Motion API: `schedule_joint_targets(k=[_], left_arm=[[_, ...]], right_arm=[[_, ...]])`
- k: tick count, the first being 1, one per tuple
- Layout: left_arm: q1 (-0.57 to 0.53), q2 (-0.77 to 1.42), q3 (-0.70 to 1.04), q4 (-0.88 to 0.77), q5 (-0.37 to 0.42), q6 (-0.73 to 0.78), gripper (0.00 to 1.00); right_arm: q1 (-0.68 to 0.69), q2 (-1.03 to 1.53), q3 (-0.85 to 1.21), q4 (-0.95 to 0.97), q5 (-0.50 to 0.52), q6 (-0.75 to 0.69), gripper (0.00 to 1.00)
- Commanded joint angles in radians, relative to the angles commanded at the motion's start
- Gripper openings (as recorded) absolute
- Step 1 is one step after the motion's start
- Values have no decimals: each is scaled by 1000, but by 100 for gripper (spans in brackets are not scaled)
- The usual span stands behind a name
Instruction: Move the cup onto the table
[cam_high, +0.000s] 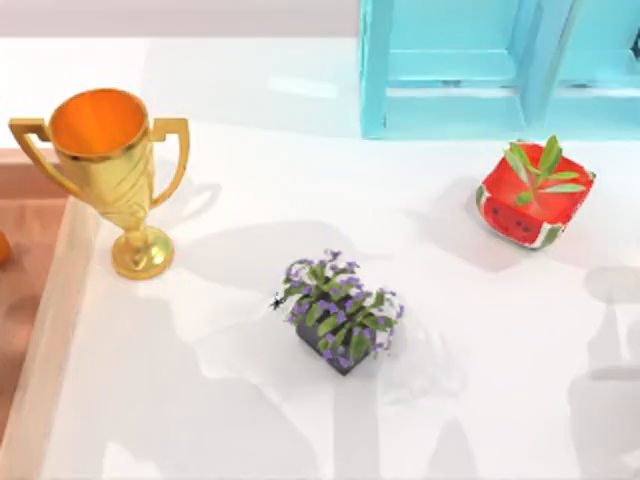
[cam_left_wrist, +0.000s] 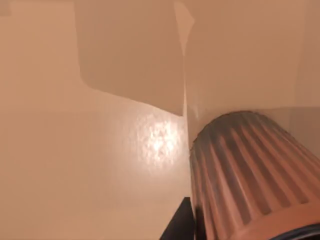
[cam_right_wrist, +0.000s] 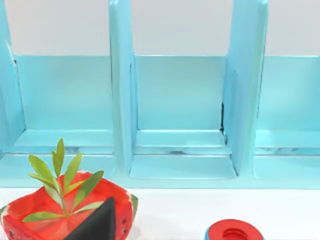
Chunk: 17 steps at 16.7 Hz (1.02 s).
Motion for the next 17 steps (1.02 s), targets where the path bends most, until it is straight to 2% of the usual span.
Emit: schedule_joint_targets(k=[2,3,12,17], left_arm=[[0,0,0,0,0,0,2],[0,0,0,0,0,0,0],[-2,-2,1,-1,1,0,0],[-29,-32,64,-84,8,-41,0]], right_arm=[[0,0,0,0,0,0,100],[0,0,0,0,0,0,100],[0,0,0,0,0,0,100],[0,0,0,0,0,0,100]])
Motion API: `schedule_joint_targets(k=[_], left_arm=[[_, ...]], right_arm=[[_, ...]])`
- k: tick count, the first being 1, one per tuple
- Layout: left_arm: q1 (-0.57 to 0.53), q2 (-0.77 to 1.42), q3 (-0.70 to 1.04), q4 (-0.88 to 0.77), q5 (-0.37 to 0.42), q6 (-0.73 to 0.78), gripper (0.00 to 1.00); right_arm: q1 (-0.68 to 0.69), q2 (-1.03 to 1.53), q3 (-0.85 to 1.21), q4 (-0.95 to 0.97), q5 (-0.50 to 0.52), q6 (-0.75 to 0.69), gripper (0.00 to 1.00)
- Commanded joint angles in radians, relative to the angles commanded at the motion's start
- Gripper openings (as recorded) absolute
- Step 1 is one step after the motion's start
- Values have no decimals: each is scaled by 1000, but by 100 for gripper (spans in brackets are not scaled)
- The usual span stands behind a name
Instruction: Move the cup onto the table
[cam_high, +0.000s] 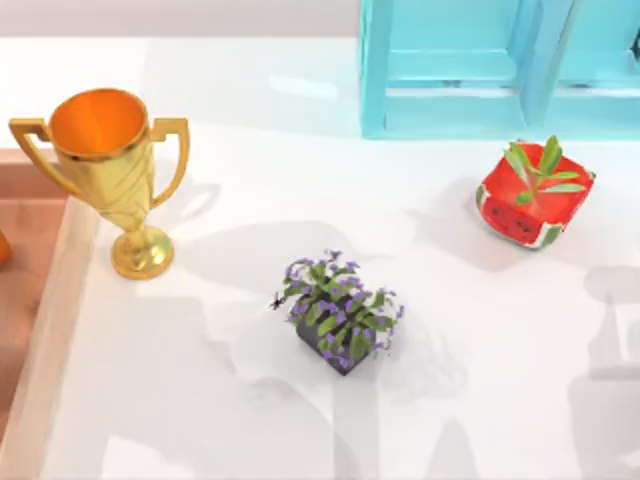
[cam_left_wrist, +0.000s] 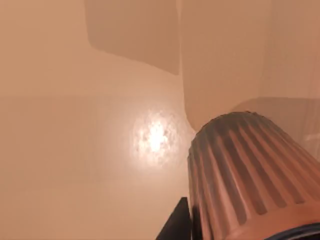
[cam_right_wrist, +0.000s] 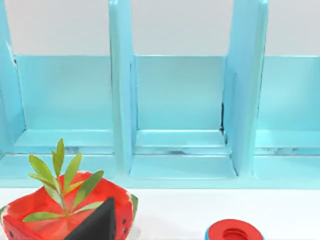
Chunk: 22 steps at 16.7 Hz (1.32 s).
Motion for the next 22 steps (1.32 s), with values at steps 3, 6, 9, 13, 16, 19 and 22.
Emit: schedule_joint_targets(k=[3,6,9,13,16,19,22], left_arm=[[-63,-29,72,-98,0,-78,0],[-169,-57,142,-199,-2,-181,0],[-277,-82,193,-279,-5,-270,0],[-329,-93,212,-316,-7,-317,0],[-324,-88,208,-314,-6,-314,0],[-359,-83,212,-317,-6,-349,0],[-482,-74,219,-322,-6,-473,0]], right_arm=[[0,0,0,0,0,0,100],[0,0,0,0,0,0,100],[0,0,0,0,0,0,100],[0,0,0,0,0,0,100],[0,0,0,0,0,0,100],[0,0,0,0,0,0,100],[0,0,0,0,0,0,100]])
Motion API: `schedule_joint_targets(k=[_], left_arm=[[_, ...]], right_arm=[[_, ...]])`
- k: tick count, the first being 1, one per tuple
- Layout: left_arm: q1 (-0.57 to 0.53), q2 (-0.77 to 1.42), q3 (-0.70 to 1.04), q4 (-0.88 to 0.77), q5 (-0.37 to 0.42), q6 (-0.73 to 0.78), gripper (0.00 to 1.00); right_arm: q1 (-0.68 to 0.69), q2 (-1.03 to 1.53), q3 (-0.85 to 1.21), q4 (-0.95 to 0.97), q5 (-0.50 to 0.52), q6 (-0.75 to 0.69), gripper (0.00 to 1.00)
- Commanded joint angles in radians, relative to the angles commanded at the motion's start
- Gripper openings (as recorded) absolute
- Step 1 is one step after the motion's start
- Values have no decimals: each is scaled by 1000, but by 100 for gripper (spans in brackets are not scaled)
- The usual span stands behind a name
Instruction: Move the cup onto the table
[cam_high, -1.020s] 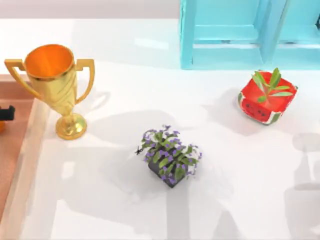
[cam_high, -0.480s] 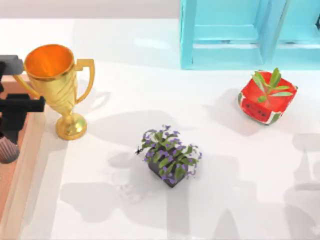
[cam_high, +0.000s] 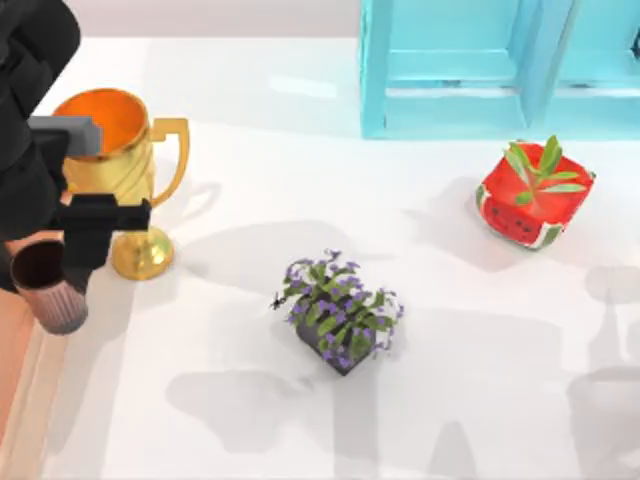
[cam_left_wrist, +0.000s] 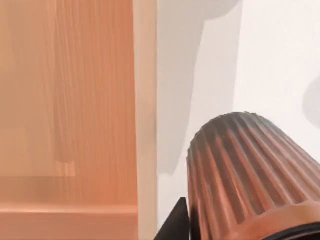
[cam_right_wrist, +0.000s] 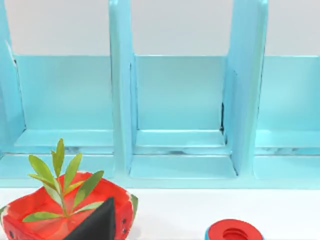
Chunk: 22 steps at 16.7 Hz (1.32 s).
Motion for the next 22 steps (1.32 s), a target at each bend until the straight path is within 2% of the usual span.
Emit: schedule_joint_targets(k=[12,15,22], left_arm=[[-628,-25,-20,34,1,-626,0],[-686,-36,-29,44,1,-685,0],[-685,-25,-60,80,-1,-681,0]], right_arm=[[0,0,0,0,0,0,100],[0,0,0,0,0,0,100],[0,0,0,0,0,0,100]])
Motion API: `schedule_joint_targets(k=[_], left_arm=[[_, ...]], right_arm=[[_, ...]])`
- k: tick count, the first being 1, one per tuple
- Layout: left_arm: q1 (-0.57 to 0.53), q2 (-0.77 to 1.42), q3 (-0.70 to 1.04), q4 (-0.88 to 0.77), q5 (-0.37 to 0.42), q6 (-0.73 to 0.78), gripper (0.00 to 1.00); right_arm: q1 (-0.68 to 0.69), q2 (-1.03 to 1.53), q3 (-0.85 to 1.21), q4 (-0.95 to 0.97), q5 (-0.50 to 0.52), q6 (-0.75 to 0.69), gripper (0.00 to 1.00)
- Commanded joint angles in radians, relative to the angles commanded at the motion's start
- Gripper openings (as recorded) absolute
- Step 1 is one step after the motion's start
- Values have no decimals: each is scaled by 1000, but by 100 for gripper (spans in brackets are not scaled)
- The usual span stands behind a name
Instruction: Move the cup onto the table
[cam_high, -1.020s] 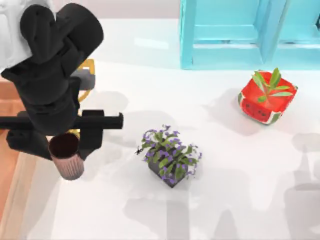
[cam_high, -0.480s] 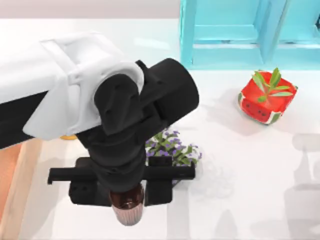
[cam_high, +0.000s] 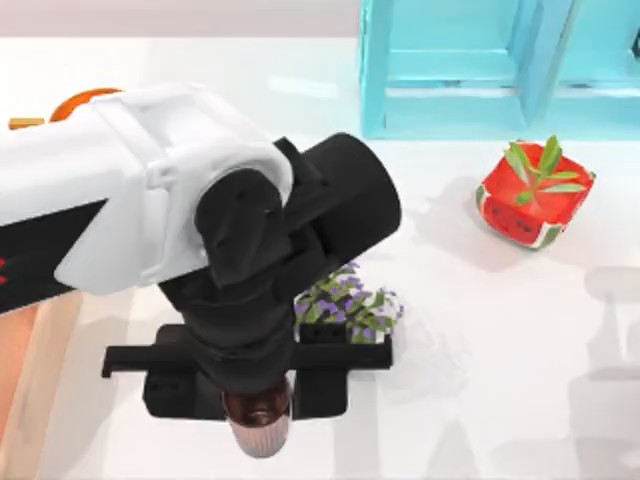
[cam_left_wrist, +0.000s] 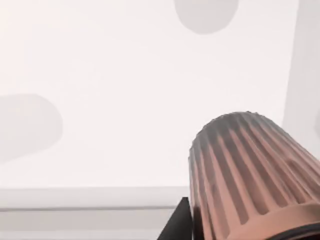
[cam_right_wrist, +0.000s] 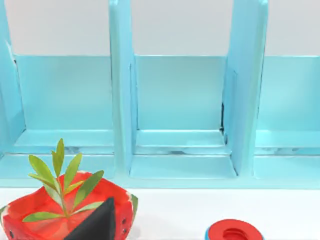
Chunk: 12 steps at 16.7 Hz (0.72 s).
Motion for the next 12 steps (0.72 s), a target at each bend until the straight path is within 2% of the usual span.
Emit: schedule_joint_targets(k=[6,11,12], left_arm=[[1,31,-164,202,4,0,0],[2,33,-184,225,2,0,0],[2,33,-184,225,2,0,8]], right_arm=[[0,0,0,0,0,0,100],[0,0,0,0,0,0,100],[0,0,0,0,0,0,100]])
